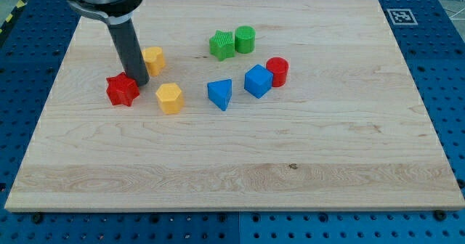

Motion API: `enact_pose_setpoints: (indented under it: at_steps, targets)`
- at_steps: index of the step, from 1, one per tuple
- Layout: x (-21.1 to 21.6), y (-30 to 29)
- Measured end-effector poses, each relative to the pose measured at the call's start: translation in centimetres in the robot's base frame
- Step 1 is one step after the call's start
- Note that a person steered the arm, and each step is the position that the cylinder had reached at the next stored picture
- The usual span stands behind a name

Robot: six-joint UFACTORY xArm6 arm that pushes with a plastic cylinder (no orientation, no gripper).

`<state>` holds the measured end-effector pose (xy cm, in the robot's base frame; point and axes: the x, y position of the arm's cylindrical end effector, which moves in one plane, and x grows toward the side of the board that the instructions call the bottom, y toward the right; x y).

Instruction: Point at the yellow heart

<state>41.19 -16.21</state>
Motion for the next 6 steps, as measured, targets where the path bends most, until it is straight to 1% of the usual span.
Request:
enact_pose_setpoints:
  at_steps: [1, 2, 3, 4, 5, 6]
  targets:
    - [-1.8, -2.8]
    - [-2.3, -9.8]
    - [-8.7, -8.0]
    - [-12.2, -0.3]
    - [-10.4, 3.5]
    - [-6.5, 3.7]
